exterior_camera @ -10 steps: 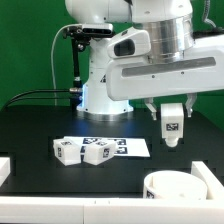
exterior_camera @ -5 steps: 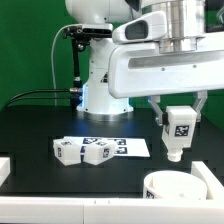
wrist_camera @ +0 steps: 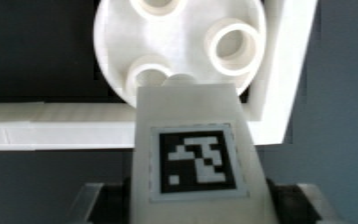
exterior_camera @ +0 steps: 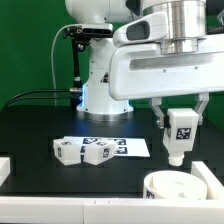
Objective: Assemble stool
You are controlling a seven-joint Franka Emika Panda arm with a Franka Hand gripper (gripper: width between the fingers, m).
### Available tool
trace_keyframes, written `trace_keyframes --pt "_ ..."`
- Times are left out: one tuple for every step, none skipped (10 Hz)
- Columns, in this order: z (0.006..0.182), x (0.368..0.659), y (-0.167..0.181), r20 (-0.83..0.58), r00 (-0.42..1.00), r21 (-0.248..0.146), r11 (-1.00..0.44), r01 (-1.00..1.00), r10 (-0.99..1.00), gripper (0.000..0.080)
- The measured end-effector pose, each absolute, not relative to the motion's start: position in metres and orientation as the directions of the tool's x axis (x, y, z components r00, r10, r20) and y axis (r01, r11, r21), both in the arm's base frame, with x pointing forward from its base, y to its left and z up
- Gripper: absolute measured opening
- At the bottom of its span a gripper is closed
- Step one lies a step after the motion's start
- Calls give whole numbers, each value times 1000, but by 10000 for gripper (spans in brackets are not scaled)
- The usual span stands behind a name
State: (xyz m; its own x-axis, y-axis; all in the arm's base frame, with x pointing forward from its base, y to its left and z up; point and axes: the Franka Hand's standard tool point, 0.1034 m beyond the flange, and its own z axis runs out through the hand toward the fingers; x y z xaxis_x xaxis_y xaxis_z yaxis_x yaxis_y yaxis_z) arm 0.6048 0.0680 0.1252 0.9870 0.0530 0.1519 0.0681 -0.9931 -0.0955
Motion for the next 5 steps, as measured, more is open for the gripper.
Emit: trace_keyframes --pt "121 607 66 148 988 -100 -993 59 44 335" --pt "121 607 67 149 988 -100 -993 61 46 335" --pt "121 607 67 149 988 -100 -993 61 46 335" --pt "121 607 67 148 988 -100 -993 61 46 335" --pt "119 606 67 146 988 -100 -993 61 46 335"
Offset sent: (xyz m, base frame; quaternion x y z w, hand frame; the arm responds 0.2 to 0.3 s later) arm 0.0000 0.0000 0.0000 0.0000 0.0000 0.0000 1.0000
